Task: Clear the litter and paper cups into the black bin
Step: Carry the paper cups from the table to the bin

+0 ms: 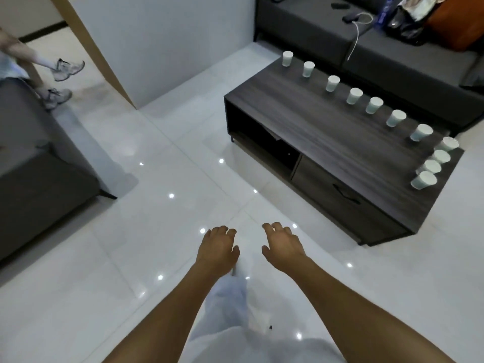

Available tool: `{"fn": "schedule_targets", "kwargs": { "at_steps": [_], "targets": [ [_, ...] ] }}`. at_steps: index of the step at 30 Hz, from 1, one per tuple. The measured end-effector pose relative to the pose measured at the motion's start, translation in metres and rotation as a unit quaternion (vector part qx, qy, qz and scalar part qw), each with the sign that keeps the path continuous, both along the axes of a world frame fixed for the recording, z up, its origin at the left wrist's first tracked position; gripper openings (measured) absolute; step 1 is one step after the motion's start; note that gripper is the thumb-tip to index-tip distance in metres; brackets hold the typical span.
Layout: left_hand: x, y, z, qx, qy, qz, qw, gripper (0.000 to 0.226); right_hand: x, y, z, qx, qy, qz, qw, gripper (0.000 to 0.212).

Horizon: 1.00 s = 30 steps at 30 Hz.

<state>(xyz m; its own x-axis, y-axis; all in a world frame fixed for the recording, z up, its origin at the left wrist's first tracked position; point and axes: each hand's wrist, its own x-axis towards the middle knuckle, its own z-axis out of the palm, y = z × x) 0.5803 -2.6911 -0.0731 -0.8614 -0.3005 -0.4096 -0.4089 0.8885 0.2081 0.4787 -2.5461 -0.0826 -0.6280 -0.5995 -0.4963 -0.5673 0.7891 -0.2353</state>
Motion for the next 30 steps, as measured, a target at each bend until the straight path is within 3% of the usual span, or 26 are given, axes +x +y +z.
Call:
{"fn": "schedule_targets", "kwargs": {
  "at_steps": [9,30],
  "targets": [
    [-0.134,-0.197,0.001,0.000,-0.012,0.002,1.000,0.046,-0.134,-0.195,0.007,-0.032,-0.017,-0.026,0.999,0.054],
    [-0.509,-0.522,0.008,0.023,0.003,0.017,1.000,0.047,-0.506,-0.504,0.007,-0.031,-0.049,-0.091,0.994,0.057]
  ]
}}
